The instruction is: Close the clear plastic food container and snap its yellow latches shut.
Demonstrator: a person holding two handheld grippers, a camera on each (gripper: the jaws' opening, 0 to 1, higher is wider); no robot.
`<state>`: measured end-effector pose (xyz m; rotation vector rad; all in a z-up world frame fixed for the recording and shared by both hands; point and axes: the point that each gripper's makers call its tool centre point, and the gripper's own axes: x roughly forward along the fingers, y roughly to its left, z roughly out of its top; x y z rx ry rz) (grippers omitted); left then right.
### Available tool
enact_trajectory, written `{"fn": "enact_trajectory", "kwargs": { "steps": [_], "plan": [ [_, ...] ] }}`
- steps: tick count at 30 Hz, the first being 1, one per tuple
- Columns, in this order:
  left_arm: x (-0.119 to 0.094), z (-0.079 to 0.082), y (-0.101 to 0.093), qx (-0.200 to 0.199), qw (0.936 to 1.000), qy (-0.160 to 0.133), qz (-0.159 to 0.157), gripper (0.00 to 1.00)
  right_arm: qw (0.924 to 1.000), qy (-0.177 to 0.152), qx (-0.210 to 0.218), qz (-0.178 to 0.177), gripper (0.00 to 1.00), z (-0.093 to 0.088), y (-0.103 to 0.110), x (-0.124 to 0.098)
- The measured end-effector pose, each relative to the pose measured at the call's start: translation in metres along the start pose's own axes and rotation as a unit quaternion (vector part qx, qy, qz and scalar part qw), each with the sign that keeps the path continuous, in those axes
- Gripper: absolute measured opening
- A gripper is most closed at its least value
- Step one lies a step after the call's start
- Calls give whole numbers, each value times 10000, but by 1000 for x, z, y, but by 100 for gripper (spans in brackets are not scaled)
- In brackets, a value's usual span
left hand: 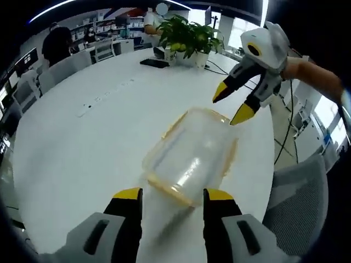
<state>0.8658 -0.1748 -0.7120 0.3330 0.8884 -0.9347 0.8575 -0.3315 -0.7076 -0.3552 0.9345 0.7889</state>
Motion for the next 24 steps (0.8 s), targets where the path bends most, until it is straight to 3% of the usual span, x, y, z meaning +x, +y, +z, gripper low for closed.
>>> {"fn": "enact_trajectory", "kwargs": {
  "steps": [10,24],
  "plan": [
    [8,-1,-5,-473,9988,-21,-87,37,9976,-110,662,142,35,-4,2,8],
    [17,0,-12,-1095,9937,15,-248,42,9939,-133,1087,129,42,0,5,15]
  ]
}}
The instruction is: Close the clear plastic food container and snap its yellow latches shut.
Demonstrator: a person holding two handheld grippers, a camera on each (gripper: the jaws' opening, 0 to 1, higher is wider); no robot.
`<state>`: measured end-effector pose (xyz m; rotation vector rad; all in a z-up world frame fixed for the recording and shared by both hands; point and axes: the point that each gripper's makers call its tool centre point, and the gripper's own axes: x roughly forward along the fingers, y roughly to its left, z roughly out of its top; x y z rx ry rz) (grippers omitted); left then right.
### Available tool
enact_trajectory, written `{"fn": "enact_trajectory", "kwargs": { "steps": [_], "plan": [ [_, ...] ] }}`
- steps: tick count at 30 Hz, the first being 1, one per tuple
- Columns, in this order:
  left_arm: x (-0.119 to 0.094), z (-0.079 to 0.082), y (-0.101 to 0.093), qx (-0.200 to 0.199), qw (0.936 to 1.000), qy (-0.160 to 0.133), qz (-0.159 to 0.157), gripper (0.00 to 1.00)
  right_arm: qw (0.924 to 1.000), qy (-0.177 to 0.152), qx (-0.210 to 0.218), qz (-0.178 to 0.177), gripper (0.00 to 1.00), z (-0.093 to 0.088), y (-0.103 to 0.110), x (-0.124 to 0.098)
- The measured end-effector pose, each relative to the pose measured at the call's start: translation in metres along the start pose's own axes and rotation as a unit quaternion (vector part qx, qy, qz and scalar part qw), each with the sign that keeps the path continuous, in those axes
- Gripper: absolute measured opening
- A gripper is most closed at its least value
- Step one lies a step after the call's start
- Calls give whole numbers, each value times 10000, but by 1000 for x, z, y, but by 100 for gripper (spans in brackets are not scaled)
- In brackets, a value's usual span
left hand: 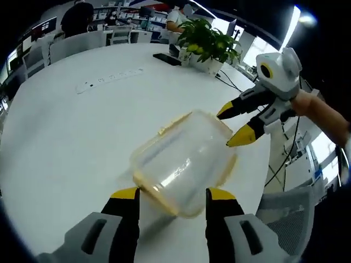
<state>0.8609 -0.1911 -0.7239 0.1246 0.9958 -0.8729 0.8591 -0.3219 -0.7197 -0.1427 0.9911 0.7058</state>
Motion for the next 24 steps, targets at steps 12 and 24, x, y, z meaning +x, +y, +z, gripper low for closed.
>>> {"fn": "enact_trajectory", "kwargs": {
  "steps": [12,24],
  "plan": [
    [6,2,-4,-371,9991,18,185,43,9962,-79,866,-12,42,7,11,9],
    [9,1,-5,-523,9985,-8,132,42,9963,64,845,-137,41,4,8,8]
  ]
}}
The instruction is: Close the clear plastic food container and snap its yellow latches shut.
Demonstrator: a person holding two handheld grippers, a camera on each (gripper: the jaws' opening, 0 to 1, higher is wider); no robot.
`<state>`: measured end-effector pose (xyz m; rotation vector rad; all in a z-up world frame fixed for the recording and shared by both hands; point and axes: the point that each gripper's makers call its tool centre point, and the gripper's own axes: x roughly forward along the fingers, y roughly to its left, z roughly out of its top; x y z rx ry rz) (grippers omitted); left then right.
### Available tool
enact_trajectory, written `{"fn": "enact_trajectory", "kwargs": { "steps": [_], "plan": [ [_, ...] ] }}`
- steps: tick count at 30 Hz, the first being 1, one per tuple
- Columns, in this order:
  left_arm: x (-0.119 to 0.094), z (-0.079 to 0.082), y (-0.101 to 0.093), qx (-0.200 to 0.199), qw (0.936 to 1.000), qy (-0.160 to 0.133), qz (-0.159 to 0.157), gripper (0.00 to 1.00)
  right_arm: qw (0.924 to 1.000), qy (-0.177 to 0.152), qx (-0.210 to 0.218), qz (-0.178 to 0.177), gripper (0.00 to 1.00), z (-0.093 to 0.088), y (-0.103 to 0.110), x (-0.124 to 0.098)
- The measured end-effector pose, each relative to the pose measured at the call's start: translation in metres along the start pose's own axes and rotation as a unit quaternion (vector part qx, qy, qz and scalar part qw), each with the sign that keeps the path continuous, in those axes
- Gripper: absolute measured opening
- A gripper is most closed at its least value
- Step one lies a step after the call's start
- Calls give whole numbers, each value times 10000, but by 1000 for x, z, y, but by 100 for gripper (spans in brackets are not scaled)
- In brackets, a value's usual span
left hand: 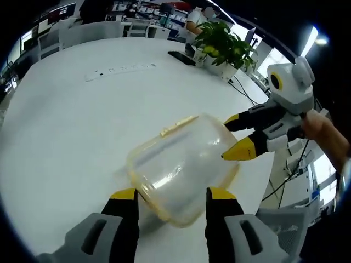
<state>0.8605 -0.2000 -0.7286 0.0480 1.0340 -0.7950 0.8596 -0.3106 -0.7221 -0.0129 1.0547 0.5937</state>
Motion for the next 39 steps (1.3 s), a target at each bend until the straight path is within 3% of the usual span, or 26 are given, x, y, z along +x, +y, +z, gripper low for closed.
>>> {"fn": "enact_trajectory", "kwargs": {
  "steps": [15,39],
  "plan": [
    [-12,-9,7,20,10000,41,-2,42,9999,7,103,-61,42,-3,8,1],
    [-34,-37,14,32,9998,185,72,43,9995,-64,238,-172,42,-17,47,7]
  ]
}}
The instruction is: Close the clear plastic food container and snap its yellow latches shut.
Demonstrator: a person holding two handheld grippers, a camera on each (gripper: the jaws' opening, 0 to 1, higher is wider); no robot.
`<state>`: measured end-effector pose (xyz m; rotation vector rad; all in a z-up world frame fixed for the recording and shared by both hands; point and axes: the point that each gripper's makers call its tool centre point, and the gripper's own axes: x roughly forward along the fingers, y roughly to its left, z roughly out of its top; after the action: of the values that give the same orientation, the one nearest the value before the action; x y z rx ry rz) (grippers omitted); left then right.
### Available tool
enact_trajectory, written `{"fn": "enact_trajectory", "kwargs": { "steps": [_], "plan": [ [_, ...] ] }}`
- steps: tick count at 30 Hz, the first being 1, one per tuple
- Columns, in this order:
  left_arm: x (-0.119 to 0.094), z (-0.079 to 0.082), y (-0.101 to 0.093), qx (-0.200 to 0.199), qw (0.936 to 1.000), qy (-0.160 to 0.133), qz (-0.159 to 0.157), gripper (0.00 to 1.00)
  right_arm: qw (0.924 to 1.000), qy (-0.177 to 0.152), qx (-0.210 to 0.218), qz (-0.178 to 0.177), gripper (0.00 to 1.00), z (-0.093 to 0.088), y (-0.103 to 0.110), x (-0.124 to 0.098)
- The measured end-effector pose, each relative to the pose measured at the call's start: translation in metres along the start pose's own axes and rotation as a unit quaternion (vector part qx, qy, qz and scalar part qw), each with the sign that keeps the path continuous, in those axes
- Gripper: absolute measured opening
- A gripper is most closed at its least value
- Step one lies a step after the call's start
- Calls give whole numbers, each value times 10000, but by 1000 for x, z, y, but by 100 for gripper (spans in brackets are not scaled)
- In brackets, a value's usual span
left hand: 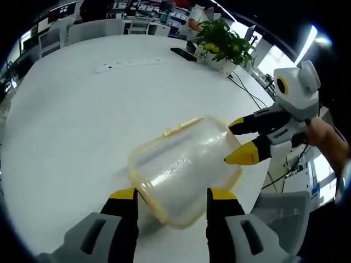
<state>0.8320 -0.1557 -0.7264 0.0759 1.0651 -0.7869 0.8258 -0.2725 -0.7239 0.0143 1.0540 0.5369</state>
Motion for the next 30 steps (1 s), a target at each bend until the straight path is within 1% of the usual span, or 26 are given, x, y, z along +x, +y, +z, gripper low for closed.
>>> {"fn": "enact_trajectory", "kwargs": {
  "steps": [30],
  "plan": [
    [-26,-38,10,-58,9999,95,88,45,10000,-92,22,-33,43,-17,48,6]
  ]
}}
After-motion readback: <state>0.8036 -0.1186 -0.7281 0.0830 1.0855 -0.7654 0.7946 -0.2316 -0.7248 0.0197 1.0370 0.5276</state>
